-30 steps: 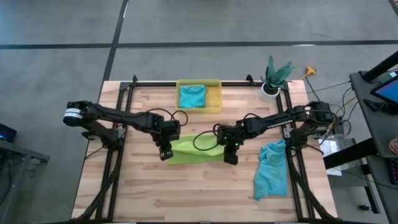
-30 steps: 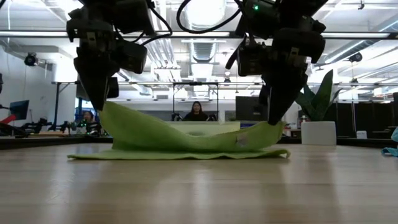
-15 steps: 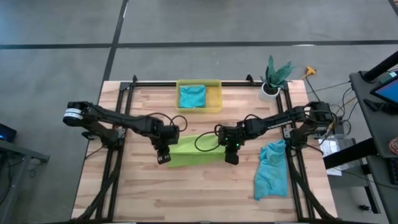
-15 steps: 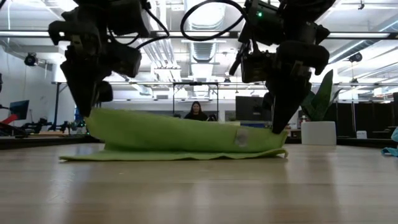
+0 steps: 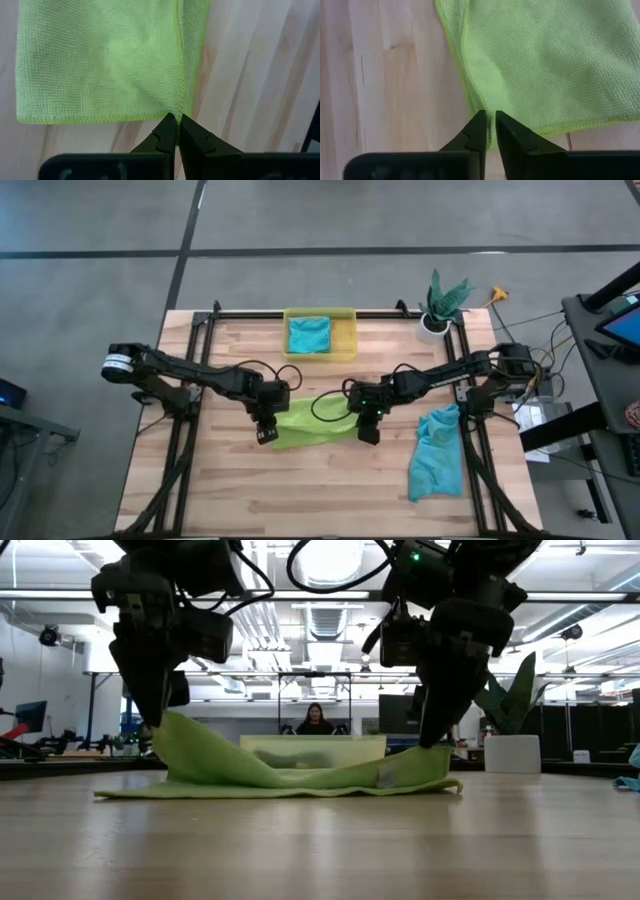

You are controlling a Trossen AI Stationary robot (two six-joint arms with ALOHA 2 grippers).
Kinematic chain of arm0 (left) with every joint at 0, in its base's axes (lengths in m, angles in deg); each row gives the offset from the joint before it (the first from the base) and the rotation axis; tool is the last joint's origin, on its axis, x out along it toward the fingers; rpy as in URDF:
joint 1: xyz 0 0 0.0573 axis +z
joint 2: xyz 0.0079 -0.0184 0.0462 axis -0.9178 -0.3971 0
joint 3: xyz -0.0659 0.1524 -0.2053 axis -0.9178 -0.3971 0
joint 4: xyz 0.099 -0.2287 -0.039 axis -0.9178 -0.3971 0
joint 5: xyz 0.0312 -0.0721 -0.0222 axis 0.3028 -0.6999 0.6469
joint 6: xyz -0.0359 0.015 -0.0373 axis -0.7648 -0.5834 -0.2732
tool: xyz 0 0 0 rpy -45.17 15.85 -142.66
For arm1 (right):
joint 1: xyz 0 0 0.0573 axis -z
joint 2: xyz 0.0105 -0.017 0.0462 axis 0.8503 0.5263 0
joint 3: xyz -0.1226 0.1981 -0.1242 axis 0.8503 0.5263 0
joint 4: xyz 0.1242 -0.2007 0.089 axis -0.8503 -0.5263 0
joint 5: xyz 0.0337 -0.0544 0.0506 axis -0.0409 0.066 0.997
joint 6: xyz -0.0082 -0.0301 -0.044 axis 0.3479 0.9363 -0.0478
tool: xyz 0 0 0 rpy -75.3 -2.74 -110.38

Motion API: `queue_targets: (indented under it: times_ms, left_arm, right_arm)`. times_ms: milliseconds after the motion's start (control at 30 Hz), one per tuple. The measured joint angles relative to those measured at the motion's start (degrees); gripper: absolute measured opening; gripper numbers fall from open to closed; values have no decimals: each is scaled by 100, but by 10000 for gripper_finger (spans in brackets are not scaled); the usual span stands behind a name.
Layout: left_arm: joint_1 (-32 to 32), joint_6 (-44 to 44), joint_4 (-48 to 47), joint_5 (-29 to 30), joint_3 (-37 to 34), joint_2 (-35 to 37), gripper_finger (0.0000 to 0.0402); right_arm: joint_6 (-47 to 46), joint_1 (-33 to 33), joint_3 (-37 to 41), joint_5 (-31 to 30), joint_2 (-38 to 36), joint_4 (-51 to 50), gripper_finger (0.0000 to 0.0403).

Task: Fold microfiber towels
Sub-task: Fold the green microfiber cloth

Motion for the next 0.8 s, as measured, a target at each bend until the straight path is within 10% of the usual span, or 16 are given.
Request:
queue_targets:
  times_ms: [500, 800]
  left_arm:
    - [0, 9, -21, -314, -9, 0, 130]
    - [-2, 328, -19, -1387, -11, 0, 144]
  right_arm:
    - [-260, 2, 0, -306, 0, -4, 135]
    - [-289, 2, 0, -345, 0, 9, 134]
